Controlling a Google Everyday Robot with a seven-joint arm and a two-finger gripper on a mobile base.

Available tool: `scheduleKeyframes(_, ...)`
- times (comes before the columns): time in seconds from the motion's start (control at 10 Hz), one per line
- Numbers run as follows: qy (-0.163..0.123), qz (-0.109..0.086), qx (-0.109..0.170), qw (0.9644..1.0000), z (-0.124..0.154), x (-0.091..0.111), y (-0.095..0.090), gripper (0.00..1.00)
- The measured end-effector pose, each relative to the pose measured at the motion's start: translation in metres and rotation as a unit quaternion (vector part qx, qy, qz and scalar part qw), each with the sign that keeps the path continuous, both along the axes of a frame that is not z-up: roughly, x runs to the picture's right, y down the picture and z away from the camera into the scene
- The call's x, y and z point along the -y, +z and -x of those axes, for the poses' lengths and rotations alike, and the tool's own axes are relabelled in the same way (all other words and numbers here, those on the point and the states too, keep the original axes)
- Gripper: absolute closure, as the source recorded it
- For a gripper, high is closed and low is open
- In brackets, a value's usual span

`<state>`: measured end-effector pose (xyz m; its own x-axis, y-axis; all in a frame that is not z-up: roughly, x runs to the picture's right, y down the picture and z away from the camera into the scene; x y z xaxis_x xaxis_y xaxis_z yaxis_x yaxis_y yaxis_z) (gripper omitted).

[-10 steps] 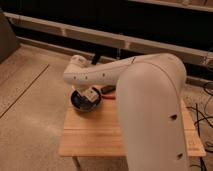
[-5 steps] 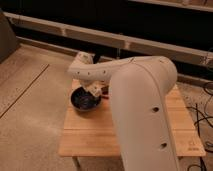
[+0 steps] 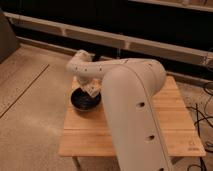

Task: Place the bottle in the ceramic bowl

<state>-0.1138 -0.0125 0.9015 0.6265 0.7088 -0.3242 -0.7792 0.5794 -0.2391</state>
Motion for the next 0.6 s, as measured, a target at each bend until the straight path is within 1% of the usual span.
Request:
scheduleKeyframes(0.3,0.009,0.017,0.008,0.9998,0.0068,-0.0087,-0.0021,0.99)
scheduleKeyframes(0.4,0.010,0.020,0.008,0.9997,0.0068,-0.0097,-0.0028,0.95)
scheduleKeyframes(0.5,0.012,0.023,0.009,0.9996,0.0063,-0.0106,-0.0036,0.83)
scheduleKeyframes(0.6,0.015,0.024,0.009,0.9996,0.0058,-0.0102,-0.0043,0.75)
